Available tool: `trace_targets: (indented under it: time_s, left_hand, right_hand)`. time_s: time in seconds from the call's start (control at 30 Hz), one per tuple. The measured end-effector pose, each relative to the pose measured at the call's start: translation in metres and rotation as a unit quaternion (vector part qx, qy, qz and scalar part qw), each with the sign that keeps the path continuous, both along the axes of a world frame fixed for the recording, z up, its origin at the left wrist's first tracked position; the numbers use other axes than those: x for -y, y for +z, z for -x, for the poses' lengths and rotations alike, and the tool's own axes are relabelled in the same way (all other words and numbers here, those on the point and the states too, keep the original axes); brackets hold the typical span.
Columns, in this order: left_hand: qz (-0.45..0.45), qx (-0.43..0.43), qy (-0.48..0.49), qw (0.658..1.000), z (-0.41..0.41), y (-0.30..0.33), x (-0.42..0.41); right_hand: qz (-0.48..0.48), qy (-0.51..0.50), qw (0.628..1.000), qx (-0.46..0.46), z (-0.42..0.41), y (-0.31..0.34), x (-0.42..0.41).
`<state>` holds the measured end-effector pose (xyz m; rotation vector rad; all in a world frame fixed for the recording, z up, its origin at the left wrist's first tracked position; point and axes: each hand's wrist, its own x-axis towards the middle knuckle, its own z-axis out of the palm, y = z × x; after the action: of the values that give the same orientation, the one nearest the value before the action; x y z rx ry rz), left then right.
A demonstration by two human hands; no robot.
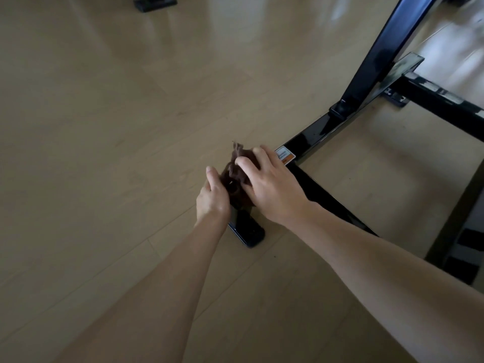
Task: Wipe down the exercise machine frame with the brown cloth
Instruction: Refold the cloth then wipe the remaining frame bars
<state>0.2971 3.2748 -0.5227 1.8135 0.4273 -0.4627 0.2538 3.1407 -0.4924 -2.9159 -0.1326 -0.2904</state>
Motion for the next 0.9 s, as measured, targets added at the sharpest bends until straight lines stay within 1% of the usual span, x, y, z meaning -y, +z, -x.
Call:
trace_targets:
  time_s: [0.07,0.13,0.2,0.33,0.43,0.5,0.6,0.7,0.83,0.9]
  left_hand:
    - [-0.023,0.085,-0.017,0.996,-0.004,0.006,0.015]
    - [-0.073,0.156,-0.049,0.984,-0.01,0.009,0.031]
    - [-0.138,0.187,-0.049,0.971,-0.014,0.007,0.041]
    - [-0.178,0.193,-0.015,0.965,-0.016,0.0,0.044]
    - [-0.197,0.188,-0.005,0.962,-0.017,-0.002,0.047]
    - [-0.205,0.183,-0.003,0.962,-0.017,-0.002,0.047]
    - [-0.207,0.183,-0.001,0.961,-0.015,0.001,0.048]
    - [-0.213,0.174,-0.006,0.961,-0.016,0.003,0.048]
    - [-0.202,0.176,0.004,0.963,-0.014,0.003,0.048]
    - [-0.205,0.178,0.011,0.962,-0.014,0.003,0.049]
  right_hand:
    - [0.003,-0.039,0.999,-0.022,-0.01,0.003,0.03]
    - [-0.005,-0.081,0.996,-0.03,-0.024,0.003,0.06]
    - [0.003,-0.124,0.992,-0.031,-0.037,0.0,0.088]
    - [0.0,-0.189,0.982,-0.018,-0.064,-0.004,0.137]
    - [0.018,-0.214,0.977,-0.005,-0.077,-0.006,0.166]
    - [0.022,-0.214,0.977,0.006,-0.08,-0.009,0.171]
    - [-0.017,-0.222,0.975,0.015,-0.076,-0.012,0.159]
    - [-0.037,-0.203,0.978,0.015,-0.065,-0.008,0.125]
    - [-0.043,-0.09,0.995,0.001,-0.031,-0.005,0.059]
    - [-0.036,-0.044,0.998,0.001,-0.02,-0.004,0.047]
